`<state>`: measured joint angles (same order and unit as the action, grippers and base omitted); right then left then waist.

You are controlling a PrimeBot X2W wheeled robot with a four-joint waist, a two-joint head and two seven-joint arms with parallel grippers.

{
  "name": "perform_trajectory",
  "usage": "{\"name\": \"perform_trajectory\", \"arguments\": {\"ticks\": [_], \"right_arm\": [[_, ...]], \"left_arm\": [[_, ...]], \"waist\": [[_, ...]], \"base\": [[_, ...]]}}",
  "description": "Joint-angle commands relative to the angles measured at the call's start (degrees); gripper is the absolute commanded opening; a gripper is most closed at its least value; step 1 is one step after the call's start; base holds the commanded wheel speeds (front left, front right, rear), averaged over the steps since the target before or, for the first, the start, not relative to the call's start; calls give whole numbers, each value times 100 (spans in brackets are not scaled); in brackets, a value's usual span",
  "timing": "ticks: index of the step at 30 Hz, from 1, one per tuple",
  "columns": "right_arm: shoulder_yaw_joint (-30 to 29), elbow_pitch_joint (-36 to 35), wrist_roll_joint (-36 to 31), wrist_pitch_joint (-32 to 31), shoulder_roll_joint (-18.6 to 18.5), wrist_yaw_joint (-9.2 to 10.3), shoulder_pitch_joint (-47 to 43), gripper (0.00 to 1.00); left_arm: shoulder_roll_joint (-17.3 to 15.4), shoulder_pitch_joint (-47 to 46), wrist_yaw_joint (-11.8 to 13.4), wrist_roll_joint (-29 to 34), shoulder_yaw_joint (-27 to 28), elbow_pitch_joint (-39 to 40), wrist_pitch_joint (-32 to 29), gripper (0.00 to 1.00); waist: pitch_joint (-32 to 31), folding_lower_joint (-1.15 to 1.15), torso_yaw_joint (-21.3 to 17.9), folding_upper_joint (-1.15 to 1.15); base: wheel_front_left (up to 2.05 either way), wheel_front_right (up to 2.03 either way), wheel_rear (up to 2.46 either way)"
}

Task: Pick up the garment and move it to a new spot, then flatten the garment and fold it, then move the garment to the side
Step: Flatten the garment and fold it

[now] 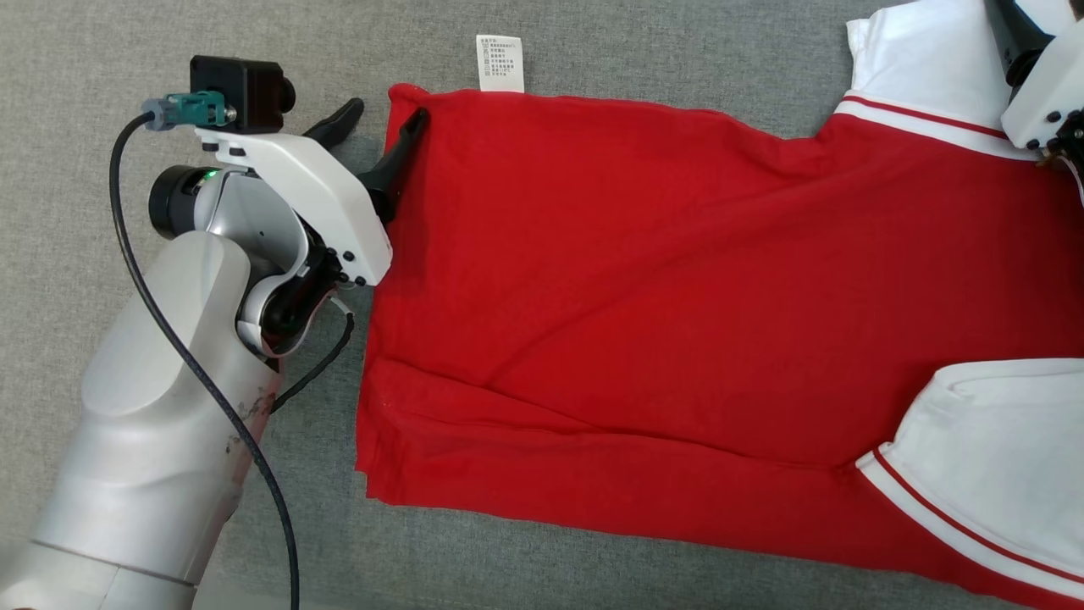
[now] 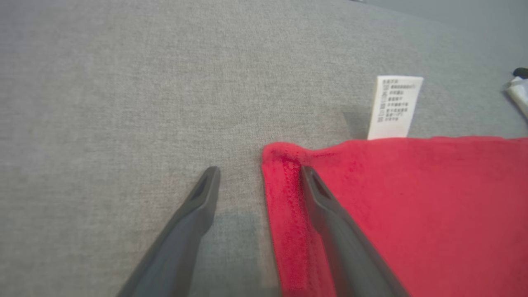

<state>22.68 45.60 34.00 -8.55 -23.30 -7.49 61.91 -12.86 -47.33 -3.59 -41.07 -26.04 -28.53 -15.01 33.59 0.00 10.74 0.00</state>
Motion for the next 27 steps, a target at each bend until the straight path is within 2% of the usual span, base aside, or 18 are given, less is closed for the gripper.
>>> {"name": "perform_trajectory", "arguments": {"ticks": [1, 2, 3, 4, 5, 11, 17, 27], "right_arm": [[114, 144, 101, -43, 2, -2, 56, 100], [160, 189, 130, -35, 6, -2, 92, 100], [225, 236, 159, -52, 7, -2, 125, 49], [280, 269, 219, -59, 16, -2, 146, 7], [321, 296, 261, -31, 18, -2, 167, 0], [494, 157, 606, 289, -96, -2, 208, 0], [702, -315, 1090, 536, -269, -2, -47, 0], [846, -1978, 1895, 1172, -788, -2, -1352, 0]], "left_arm": [[78, -42, -100, -88, -67, -181, -57, 100], [83, -76, -130, -80, -94, -247, -48, 77], [95, -105, -155, -79, -121, -307, -39, 35], [110, -133, -186, -105, -131, -359, -16, 0], [112, -157, -210, -115, -149, -405, -1, 0], [93, -276, -294, -139, -195, -541, 248, 0], [-97, -222, -325, -138, -121, -444, 486, 0], [-547, 726, -181, -332, 78, 429, 641, 0]], "waist": [[28, 0, 11, 0], [33, 0, 11, 0], [38, 0, 10, 0], [41, 0, 6, 0], [43, 0, -1, 0], [-23, 0, -70, 0], [-205, 0, -188, 0], [-719, 0, -503, 0]], "base": [[0, 0, 0], [0, 0, 0], [0, 0, 0], [0, 0, 0], [0, 0, 0], [0, 0, 0], [0, 0, 0], [0, 0, 0]]}}
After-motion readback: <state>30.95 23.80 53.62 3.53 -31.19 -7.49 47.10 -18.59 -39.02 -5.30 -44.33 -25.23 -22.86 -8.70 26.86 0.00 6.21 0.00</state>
